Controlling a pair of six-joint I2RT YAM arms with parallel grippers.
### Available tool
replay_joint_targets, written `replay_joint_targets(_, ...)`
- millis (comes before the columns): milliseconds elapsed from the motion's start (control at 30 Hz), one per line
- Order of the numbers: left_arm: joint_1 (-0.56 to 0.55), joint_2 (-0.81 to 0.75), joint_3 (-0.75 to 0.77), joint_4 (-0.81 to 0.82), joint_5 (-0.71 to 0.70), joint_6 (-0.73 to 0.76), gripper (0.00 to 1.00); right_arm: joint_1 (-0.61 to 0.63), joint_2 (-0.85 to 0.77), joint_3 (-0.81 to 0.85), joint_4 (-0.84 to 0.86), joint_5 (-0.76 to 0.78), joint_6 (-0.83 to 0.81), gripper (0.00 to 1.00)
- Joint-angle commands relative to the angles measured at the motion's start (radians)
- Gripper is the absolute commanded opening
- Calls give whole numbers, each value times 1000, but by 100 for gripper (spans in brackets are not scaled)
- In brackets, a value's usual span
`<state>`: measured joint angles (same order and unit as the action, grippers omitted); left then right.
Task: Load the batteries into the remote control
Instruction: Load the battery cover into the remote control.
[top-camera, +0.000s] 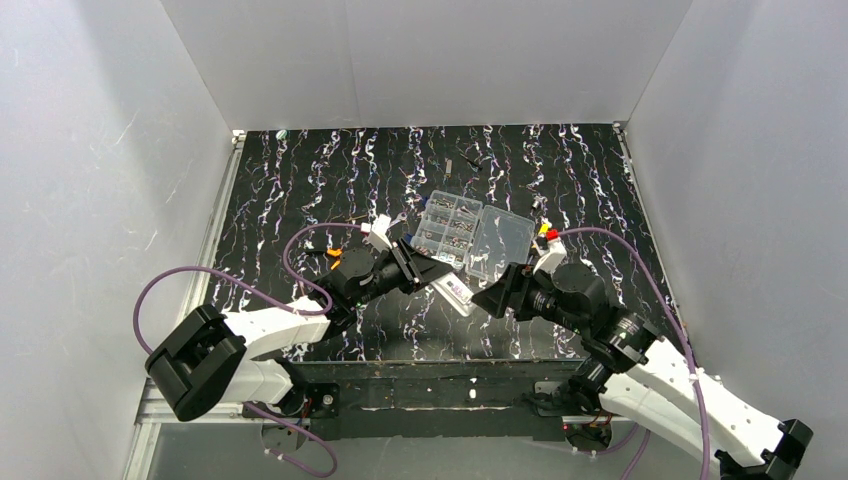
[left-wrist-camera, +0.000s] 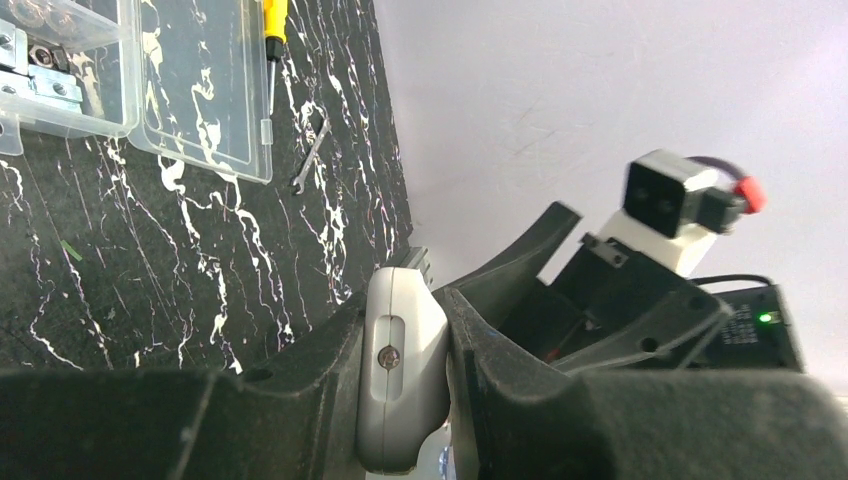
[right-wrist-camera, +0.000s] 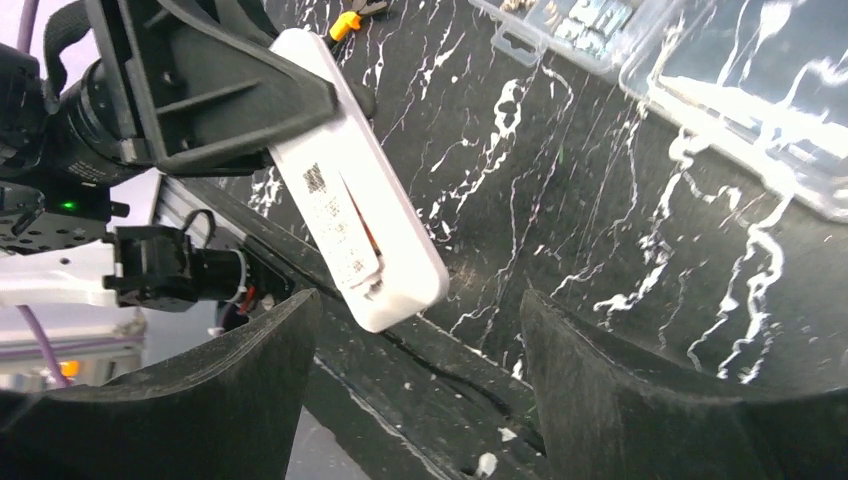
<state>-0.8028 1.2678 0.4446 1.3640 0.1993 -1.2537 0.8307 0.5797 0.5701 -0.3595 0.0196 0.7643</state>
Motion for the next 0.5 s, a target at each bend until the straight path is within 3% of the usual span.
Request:
replay_joint_targets(0, -6, -17, 53, 77, 25, -4, 0, -4, -23, -101, 230, -12, 252, 83)
replay_joint_targets(200, -7, -27, 50, 69, 25, 0, 0, -5, -81, -230, 417, -12, 383, 83)
replay_joint_targets(467, -7, -21, 52, 71, 28, -2, 0, -8, -88, -260, 445, -12, 408, 76)
